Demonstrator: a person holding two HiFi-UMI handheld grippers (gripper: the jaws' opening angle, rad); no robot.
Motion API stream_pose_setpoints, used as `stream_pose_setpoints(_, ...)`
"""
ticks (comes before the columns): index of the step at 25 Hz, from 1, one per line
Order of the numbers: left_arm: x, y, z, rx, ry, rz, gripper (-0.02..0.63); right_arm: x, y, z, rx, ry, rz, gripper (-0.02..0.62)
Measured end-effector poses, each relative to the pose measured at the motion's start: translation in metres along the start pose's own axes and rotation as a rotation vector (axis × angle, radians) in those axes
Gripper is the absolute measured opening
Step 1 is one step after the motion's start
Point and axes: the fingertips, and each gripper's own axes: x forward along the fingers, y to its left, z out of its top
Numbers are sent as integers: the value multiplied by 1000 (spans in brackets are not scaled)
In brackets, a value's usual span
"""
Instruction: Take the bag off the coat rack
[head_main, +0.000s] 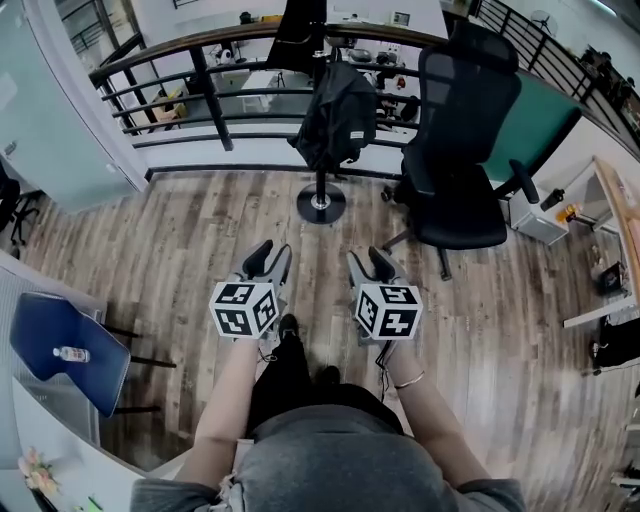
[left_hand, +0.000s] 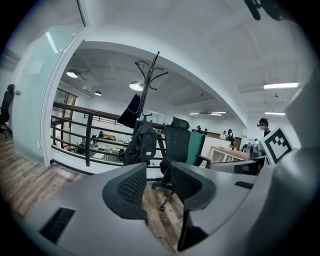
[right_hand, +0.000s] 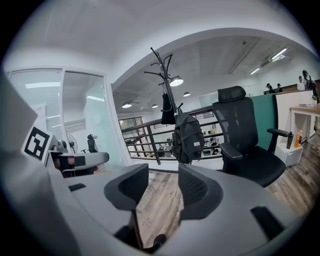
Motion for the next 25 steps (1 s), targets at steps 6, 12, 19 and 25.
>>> stream_pose_setpoints(6, 30, 32, 4, -2, 5, 8, 159, 39, -2, 7, 23, 6, -6, 184)
stream_pose_setpoints(12, 96, 82, 13, -10, 46, -21, 184, 106, -15, 26, 33, 18, -67, 184)
stream_pose_setpoints(19, 174, 156, 41, -14, 94, -83, 187, 206, -18, 54, 62, 42, -157, 181)
stream_pose_setpoints(25, 226, 207, 69, -5, 119, -142, 186, 268, -17, 74, 70, 53, -227, 183)
